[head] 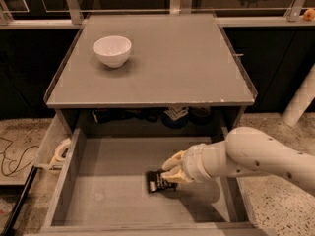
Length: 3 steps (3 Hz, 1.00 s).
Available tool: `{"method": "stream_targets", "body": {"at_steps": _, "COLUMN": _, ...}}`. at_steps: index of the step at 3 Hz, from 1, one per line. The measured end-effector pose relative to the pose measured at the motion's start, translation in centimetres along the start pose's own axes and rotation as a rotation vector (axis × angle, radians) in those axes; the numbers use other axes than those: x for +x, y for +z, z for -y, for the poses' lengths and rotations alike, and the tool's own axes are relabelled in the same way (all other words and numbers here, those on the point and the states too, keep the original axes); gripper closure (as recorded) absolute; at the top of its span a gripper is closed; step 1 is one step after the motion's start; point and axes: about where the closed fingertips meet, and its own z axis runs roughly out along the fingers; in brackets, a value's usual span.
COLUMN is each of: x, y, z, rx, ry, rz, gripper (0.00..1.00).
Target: Pick rxbar chocolate from top drawer and place on counter
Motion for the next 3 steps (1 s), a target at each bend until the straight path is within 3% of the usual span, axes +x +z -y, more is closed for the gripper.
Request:
{"method": "stream_targets", "body": {"at_steps": 2, "x": -4.8, "y": -8.3, "z": -0.5, "rx": 0.069, "ry": -0.123, "rz": 0.025, "gripper": 1.0}}
{"method": "stream_targets", "body": {"at_steps": 3, "x": -7.9, "y": -12.1, "z": 1.4, "rx": 0.129, "ry": -0.19, "rz": -0.017, "gripper": 1.0}}
